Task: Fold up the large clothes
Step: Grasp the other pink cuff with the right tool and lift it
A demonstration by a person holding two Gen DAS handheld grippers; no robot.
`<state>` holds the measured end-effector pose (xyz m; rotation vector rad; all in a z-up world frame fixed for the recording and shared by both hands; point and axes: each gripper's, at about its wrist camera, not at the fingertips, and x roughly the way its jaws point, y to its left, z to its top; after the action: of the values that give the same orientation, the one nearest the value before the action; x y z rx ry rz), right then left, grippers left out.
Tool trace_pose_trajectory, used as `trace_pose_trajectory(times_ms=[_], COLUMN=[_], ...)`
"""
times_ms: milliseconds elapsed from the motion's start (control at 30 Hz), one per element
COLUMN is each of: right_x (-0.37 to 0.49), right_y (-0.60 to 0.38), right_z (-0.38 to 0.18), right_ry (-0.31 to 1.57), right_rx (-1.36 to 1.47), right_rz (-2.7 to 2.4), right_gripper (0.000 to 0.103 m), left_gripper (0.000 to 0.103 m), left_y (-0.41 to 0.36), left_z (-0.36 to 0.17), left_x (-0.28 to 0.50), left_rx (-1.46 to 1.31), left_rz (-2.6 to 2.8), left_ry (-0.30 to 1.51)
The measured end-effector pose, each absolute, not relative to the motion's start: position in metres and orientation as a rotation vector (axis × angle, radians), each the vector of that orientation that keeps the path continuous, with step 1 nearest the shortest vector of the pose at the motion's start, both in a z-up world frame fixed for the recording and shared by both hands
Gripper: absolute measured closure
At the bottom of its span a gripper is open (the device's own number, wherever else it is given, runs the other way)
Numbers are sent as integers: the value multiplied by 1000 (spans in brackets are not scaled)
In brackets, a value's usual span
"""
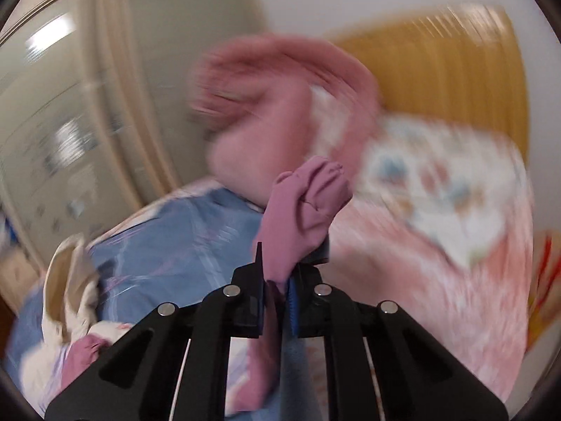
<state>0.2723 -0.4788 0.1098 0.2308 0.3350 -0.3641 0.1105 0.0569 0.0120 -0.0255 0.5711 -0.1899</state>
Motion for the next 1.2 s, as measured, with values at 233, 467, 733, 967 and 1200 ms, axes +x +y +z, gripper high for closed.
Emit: trace_pose_trajectory(times_ms=[233, 467, 733, 967, 1200], right_x=[302, 298, 239, 203, 161], right_y=[-344, -376, -564, -688, -699], right_z=[127, 119, 69, -75, -76], right_ry=[381, 359, 400, 504, 373], right_rx=[-5, 22, 497, 1030, 1084], right_rz=[-170, -272, -385, -285, -321], right_gripper=[92, 92, 92, 92, 42], left_gripper=[2, 2, 2, 2, 2], left_y=[56, 67, 73, 69, 61], left_z=[11, 16, 14, 6, -2], left_x=[110, 107, 104, 106, 111], left_rx=[-20, -47, -59, -47, -36], left_rz=[-206, -204, -212, -213, -223], left_ry=[583, 572, 583, 610, 641])
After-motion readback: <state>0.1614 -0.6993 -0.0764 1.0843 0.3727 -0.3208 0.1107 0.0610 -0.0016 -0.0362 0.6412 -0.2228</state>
